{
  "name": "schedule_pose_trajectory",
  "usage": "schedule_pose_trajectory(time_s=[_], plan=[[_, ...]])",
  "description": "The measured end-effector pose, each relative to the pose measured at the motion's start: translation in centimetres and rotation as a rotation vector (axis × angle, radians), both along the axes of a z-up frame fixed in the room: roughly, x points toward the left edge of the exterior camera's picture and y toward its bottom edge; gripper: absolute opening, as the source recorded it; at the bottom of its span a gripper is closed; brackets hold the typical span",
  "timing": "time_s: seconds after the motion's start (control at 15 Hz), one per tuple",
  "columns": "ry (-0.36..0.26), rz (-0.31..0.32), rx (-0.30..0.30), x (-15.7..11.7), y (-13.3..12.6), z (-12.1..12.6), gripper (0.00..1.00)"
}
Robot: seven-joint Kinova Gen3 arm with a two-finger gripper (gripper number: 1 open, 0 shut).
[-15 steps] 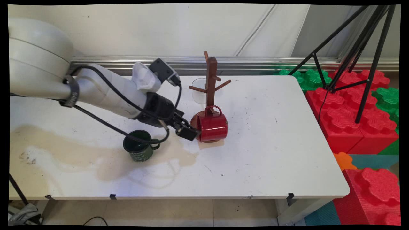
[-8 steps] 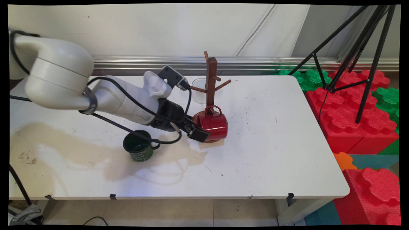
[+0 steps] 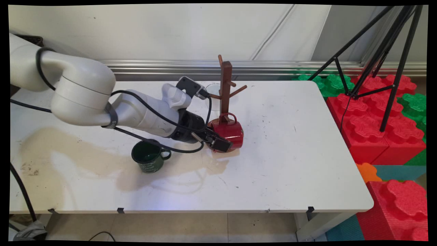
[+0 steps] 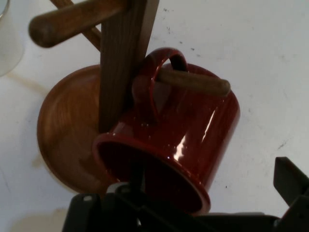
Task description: Pick up the red mug from the rack, then place the picked object on the table
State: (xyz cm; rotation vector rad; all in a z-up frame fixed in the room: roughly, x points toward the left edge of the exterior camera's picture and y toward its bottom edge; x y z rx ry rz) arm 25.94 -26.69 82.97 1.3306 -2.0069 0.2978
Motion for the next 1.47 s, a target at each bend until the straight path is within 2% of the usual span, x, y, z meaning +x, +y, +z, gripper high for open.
schedule_pose_trajectory(time_s=[0.53,0.6,1.27,1.47], plan=[[0.05,0.019,0.006,-0.5,-1.2,-1.5,1.0],[0.054,0.02,0.007,-0.5,-1.3,-1.6,0.0],[0.068,0.024,0.0,-0.6,-1.2,-1.5,0.0],[0.076,0.017,-0.001,-1.3,-0.3,-1.1,0.0]])
